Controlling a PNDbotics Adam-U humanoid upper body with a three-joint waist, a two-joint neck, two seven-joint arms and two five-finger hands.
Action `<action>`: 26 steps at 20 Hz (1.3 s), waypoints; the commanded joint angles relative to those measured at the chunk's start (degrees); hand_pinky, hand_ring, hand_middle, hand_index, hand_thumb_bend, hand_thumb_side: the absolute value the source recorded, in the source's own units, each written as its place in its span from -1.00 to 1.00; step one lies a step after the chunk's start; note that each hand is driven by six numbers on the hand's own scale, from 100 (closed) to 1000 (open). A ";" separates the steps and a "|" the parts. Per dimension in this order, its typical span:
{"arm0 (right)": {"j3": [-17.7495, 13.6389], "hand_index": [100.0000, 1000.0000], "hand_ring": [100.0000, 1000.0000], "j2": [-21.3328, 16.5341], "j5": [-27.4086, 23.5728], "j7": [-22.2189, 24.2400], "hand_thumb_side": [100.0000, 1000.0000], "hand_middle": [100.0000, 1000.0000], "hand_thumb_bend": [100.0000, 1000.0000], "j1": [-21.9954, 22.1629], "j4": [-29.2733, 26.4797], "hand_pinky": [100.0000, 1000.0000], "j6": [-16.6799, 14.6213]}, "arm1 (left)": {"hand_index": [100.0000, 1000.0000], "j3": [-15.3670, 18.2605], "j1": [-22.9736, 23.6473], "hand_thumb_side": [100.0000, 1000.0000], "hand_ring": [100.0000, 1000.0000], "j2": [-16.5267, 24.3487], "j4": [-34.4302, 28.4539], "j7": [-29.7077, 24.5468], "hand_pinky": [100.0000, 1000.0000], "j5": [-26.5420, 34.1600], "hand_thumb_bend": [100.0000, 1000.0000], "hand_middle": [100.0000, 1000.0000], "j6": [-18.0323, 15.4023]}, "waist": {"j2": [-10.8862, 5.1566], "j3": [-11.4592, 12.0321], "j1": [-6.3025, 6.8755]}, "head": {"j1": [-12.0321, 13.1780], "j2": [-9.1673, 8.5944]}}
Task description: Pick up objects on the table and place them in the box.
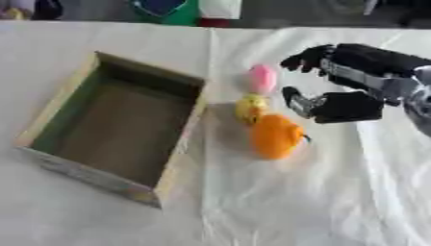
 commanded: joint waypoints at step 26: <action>5.78 1.00 0.66 3.41 3.40 7.68 0.68 0.71 -1.00 0.53 -0.79 0.52 6.68 | 0.47 -0.43 -0.80 1.00 0.17 0.38 -0.96 -0.71 -0.17 0.12 -1.00 0.14 -0.01 | -0.43 0.81 0.03 | -0.44 -0.68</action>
